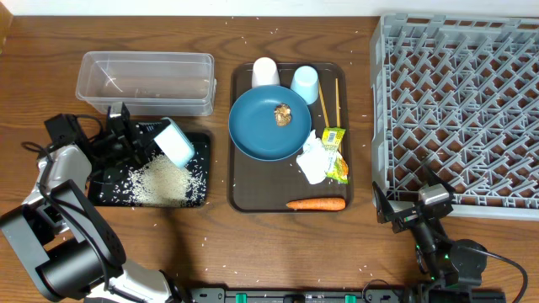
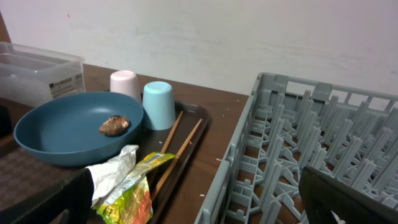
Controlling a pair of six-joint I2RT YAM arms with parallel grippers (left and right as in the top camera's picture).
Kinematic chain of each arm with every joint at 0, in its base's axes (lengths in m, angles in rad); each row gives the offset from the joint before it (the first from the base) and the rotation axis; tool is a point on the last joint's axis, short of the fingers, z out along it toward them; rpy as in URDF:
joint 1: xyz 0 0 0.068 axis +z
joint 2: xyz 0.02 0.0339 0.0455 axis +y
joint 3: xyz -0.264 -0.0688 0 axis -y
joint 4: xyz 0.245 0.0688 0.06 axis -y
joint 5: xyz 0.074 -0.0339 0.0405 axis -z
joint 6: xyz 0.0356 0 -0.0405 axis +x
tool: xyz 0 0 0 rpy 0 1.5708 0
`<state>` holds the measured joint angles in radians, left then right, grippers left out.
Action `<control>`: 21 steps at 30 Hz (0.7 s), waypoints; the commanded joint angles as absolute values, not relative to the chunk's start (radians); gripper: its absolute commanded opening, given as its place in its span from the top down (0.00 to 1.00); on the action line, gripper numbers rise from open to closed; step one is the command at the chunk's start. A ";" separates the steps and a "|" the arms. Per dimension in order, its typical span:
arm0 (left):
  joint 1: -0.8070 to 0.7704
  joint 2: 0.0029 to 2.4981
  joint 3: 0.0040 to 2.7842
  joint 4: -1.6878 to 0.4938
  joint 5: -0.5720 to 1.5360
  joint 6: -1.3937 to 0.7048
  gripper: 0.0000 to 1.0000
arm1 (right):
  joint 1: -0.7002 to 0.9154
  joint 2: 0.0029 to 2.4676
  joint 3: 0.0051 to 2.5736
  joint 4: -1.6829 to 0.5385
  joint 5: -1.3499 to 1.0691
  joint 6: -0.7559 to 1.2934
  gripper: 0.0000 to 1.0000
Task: Sort waste into correct bins and load items into the dishwasher rack
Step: 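Tilt the bowl with the left gripper, pouring rice onto the black tray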
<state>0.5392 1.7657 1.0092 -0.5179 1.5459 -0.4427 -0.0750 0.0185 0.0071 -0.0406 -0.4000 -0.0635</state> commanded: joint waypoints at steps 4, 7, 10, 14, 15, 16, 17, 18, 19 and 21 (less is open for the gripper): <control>0.546 1.766 1.017 -0.535 1.572 -0.434 0.94 | -0.098 0.018 0.006 -0.045 -0.396 -0.076 0.01; 0.552 1.768 1.017 -0.461 1.499 -0.383 0.94 | -0.098 0.018 0.006 -0.045 -0.396 -0.076 0.01; 0.553 1.768 1.017 -0.516 1.573 -0.390 0.94 | -0.098 0.018 0.006 -0.045 -0.396 -0.076 0.01; 0.553 1.768 1.017 -0.554 1.531 -0.341 0.94 | -0.098 0.018 0.006 -0.045 -0.396 -0.076 0.01; 0.553 1.768 1.017 -0.597 1.574 -0.347 0.94 | -0.098 0.018 0.006 -0.045 -0.396 -0.076 0.01; 0.550 1.767 1.017 -0.626 1.573 -0.345 0.94 | -0.098 0.018 0.006 -0.045 -0.396 -0.076 0.01; 0.551 1.767 1.017 -0.613 1.571 -0.311 0.94 | -0.098 0.018 0.006 -0.045 -0.396 -0.076 0.01; 0.551 1.768 1.017 -0.592 1.554 -0.290 0.94 | -0.098 0.018 0.006 -0.045 -0.396 -0.076 0.01; 0.551 1.768 1.017 -0.601 1.550 -0.293 0.94 | -0.098 0.018 0.006 -0.045 -0.396 -0.076 0.01; 0.551 1.767 1.017 -0.660 1.573 -0.310 0.94 | -0.098 0.018 0.006 -0.045 -0.396 -0.076 0.01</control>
<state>0.5488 1.7657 1.0103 -0.6239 1.5425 -0.3370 -0.0750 0.0185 0.0071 -0.0406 -0.4000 -0.0635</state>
